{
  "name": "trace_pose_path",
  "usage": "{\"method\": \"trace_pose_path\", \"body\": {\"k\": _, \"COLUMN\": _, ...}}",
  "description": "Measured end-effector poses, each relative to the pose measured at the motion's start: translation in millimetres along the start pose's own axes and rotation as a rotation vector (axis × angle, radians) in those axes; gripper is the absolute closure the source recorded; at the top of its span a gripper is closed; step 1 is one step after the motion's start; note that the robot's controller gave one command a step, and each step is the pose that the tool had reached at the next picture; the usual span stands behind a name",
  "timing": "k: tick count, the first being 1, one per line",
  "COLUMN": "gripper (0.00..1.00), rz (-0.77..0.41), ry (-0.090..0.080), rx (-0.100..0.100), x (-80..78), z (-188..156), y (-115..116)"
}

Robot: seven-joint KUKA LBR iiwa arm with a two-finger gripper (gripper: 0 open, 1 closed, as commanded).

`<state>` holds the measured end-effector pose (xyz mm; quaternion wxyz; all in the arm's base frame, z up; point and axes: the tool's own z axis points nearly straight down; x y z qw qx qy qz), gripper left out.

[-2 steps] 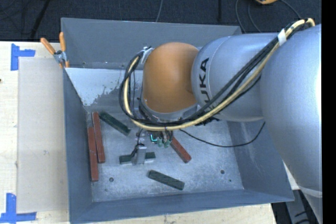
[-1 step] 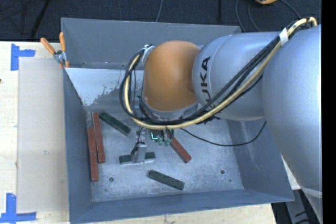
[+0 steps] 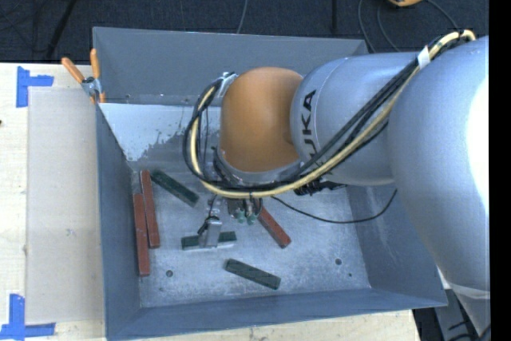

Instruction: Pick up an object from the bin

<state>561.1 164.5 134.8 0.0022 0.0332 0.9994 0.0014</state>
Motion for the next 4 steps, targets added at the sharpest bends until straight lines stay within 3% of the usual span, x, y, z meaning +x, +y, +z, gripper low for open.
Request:
{"method": "trace_pose_path", "body": {"k": 1, "gripper": 0.00, "rz": 0.198, "ry": 0.004, "rx": 0.003, "x": 41.2, "z": 58, "y": -47}}
{"method": "trace_pose_path", "body": {"k": 2, "gripper": 1.00, "rz": 0.152, "ry": 0.005, "rx": 0.002, "x": 48.6, "z": 65, "y": 4}}
{"method": "trace_pose_path", "body": {"k": 3, "gripper": 1.00, "rz": 0.153, "ry": 0.005, "rx": 0.002, "x": 48.5, "z": 65, "y": 4}}
{"method": "trace_pose_path", "body": {"k": 4, "gripper": 1.00, "rz": 0.112, "ry": 0.002, "rx": 0.002, "x": 39.8, "z": -95, "y": -1}}
